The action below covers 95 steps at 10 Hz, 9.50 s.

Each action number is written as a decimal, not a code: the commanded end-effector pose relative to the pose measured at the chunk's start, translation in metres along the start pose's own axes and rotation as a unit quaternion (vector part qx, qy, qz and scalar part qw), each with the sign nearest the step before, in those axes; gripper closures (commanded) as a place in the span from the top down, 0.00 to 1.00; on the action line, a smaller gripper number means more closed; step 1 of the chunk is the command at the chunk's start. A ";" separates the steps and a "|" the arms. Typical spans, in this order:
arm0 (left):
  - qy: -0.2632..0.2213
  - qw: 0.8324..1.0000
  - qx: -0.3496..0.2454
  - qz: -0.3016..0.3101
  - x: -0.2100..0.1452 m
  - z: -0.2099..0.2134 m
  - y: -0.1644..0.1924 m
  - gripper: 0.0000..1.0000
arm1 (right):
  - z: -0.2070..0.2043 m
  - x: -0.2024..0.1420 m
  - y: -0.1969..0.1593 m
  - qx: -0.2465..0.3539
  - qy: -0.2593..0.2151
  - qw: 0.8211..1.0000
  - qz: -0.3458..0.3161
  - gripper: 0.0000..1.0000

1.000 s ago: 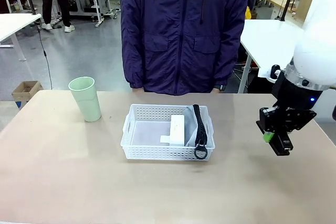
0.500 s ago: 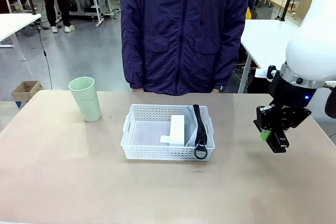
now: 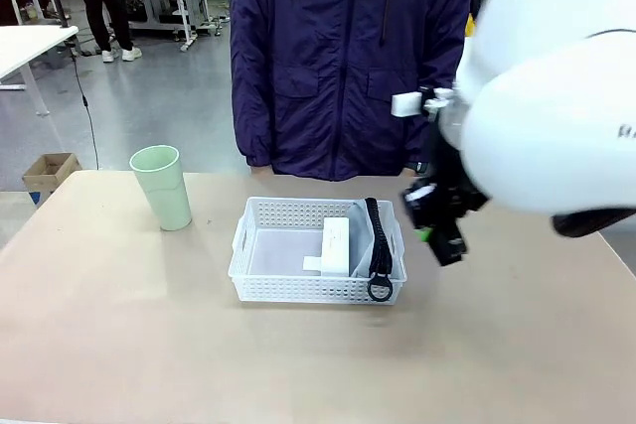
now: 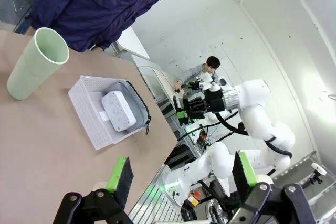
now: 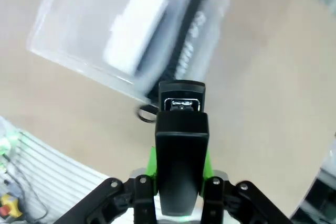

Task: Efficiently arrange items inside the basket to fit them all.
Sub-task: Pick up the Stapler and place it inside the Organizing basket, then pick up the Reusable plastic cup and place it inside the Organizing basket.

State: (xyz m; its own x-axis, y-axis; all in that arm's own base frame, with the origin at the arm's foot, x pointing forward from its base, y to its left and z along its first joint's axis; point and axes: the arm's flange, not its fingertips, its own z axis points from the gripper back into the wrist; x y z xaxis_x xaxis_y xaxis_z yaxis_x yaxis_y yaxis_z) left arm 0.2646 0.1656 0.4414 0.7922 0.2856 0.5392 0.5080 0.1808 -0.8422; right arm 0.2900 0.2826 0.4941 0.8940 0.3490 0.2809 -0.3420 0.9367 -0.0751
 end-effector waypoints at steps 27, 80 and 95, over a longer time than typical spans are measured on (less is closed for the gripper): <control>-0.004 1.000 -0.007 -0.011 0.000 -0.001 -0.002 1.00 | -0.206 0.136 0.106 0.090 0.048 0.991 0.085 1.00; 0.050 0.994 0.095 -0.024 0.116 -0.114 0.126 1.00 | -0.066 -0.154 -0.379 0.594 -0.044 0.707 -0.381 1.00; 0.154 0.911 0.165 -0.346 0.094 -0.122 0.205 1.00 | -0.066 -0.154 -0.379 0.594 -0.044 0.707 -0.381 1.00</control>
State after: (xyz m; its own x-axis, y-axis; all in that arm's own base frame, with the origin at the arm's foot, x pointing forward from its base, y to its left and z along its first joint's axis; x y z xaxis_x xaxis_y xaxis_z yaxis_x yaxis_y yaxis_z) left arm 0.4865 0.1119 0.3105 0.4187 -0.2770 0.8649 0.8273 0.5090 -0.2375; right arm 0.3014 -0.1243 0.4109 0.9471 -0.2951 -0.1259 0.1790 0.1602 0.9707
